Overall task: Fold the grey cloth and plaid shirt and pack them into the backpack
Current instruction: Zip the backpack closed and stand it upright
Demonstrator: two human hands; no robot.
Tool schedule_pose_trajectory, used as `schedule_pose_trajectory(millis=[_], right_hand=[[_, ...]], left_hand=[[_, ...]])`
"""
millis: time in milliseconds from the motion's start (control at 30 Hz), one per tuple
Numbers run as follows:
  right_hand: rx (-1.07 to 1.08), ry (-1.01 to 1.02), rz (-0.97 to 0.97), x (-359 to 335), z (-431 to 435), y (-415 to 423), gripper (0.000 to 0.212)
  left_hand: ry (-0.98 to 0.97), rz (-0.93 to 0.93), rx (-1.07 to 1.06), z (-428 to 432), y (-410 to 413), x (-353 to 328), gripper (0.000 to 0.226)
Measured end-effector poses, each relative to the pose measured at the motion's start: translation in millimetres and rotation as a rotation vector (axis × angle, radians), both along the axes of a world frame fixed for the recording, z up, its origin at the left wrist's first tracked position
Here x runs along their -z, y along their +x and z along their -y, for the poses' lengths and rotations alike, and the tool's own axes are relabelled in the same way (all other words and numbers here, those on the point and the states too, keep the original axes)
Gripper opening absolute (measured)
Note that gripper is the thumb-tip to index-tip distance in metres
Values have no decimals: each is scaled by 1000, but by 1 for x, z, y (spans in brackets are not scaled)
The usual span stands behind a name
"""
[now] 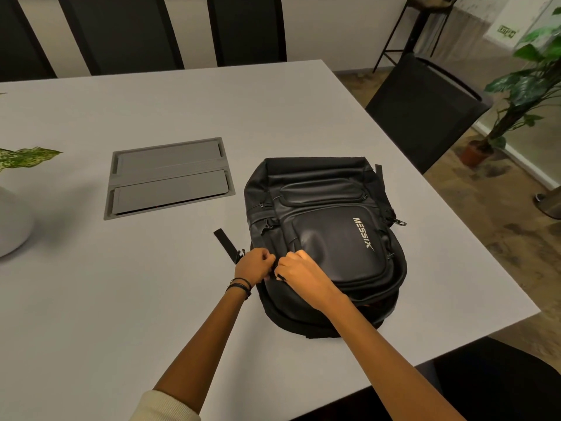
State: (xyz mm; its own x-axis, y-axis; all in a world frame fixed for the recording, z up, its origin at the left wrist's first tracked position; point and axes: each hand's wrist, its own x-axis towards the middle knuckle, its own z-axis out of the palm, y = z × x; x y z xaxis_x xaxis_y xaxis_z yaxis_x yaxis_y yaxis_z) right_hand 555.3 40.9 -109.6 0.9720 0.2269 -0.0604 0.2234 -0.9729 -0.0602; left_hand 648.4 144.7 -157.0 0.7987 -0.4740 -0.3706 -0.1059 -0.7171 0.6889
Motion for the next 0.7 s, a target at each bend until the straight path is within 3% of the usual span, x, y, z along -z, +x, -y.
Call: schedule_pose_trajectory(millis=[533, 633, 700], right_hand=[[20, 37, -60, 12, 32, -74, 32], [93, 125, -65, 16, 35, -82, 33], [157, 186, -38, 18, 33, -88, 17]], left_hand=[[-13, -34, -64, -2, -8, -2, 28], [55, 103, -42, -3, -12, -3, 32], [93, 265, -27, -3, -17, -7, 32]])
